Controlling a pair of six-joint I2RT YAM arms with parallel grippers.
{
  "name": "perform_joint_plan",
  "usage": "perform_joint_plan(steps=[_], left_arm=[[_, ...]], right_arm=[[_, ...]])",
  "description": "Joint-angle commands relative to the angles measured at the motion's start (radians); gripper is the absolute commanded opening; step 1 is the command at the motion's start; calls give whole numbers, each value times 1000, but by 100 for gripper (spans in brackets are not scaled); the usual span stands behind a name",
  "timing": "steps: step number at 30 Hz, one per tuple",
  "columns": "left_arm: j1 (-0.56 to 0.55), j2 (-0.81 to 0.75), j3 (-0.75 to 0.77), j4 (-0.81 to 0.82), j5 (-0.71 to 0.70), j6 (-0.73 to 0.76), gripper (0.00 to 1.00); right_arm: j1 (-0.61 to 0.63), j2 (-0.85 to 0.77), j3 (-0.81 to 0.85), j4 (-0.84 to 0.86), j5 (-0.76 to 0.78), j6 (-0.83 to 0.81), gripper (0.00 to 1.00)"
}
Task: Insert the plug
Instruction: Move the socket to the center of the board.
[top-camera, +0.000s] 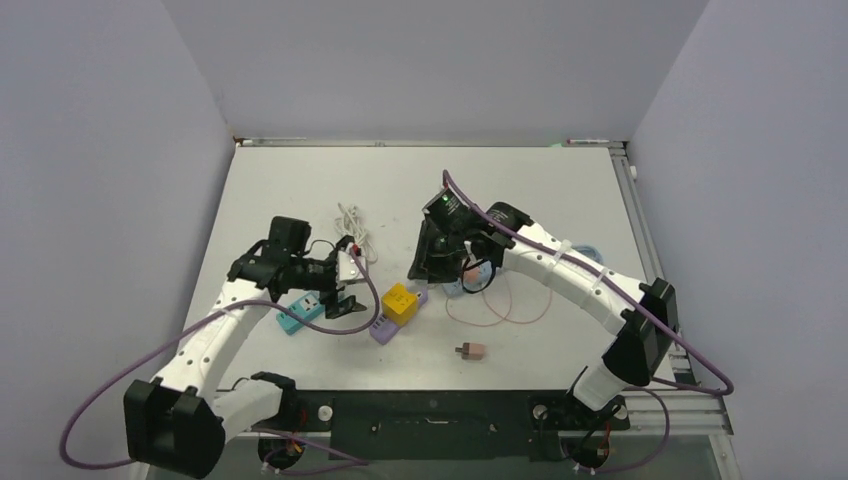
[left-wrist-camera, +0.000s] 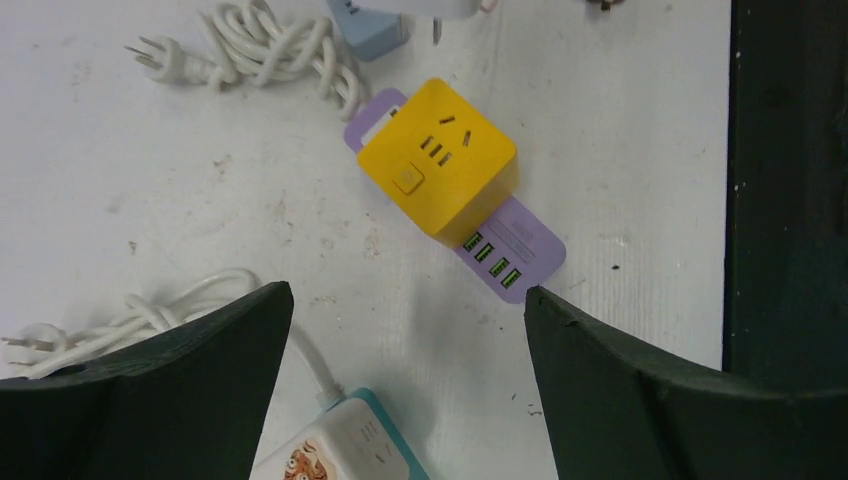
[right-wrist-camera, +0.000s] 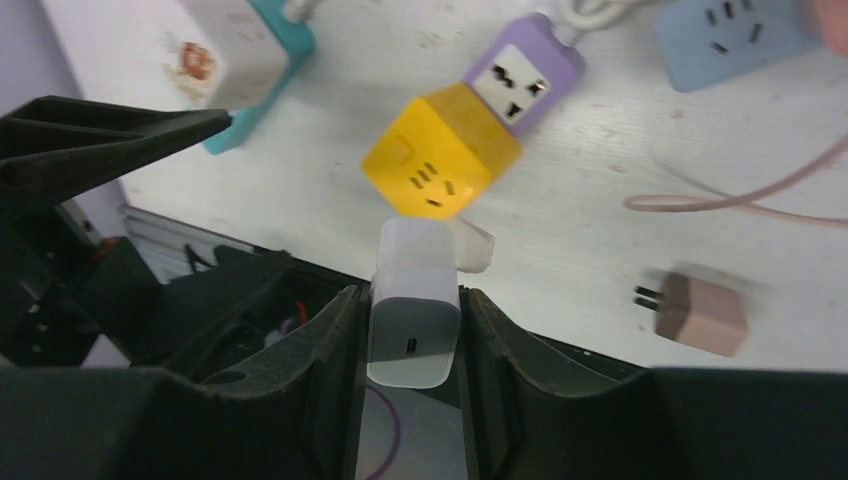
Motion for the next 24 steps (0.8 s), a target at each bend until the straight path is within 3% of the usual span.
perform_joint_plan(steps=[1,6,11,15,24], left_arm=[[3,110,29,-162,12,273,77],[-9,200,51,-217,-3,343,56],[-51,240,-7,-320,-134,591,45],[-89,286,-17,-275,-189,598,36],[-239,383,-83,-51,-330,467,15]], right_arm=[[-15,-4,-64,-101,51,-80,5],[-21,-1,-133,-97,47,-119,5],[-29,8,-201,-48,18,-142,5],[-60,24,-226,-1,-14,-165,5],[-90,83,-201,36,-21,-236,5]])
